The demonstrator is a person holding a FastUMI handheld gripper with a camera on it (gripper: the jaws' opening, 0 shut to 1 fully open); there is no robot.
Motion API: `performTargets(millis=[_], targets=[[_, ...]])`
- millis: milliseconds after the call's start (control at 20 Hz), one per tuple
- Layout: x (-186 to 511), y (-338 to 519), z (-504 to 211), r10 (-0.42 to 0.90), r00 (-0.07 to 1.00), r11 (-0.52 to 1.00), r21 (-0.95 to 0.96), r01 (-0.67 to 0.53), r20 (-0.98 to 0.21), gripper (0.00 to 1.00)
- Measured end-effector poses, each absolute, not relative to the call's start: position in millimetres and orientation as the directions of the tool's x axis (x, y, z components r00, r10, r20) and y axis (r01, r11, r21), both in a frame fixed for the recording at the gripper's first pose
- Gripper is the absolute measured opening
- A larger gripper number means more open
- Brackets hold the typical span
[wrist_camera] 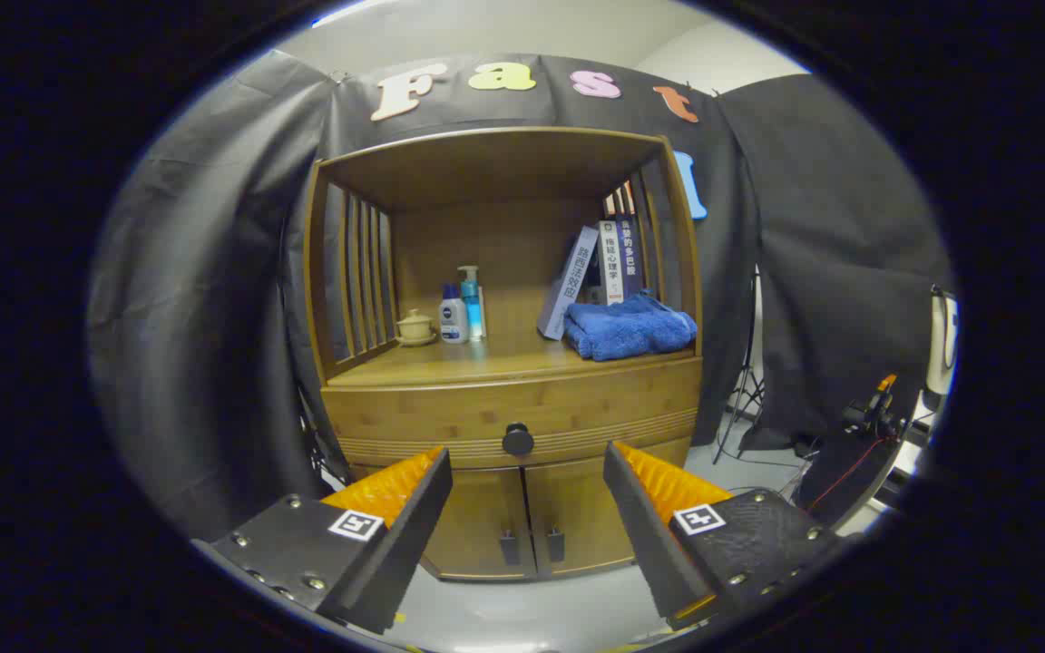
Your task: Pull open the drawer, take out the items inside it, and place them on the countertop above the cabinet.
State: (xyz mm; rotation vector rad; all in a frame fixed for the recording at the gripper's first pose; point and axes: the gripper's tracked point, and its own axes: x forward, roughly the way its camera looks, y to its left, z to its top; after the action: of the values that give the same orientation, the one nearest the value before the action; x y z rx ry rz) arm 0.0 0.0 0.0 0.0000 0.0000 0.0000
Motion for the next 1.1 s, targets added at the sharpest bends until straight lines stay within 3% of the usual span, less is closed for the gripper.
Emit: performTargets(millis=[1100], targets=[[28, 4, -9, -0.001, 1.0, 0.999, 0.048, 0.0, 0.017, 1.0]])
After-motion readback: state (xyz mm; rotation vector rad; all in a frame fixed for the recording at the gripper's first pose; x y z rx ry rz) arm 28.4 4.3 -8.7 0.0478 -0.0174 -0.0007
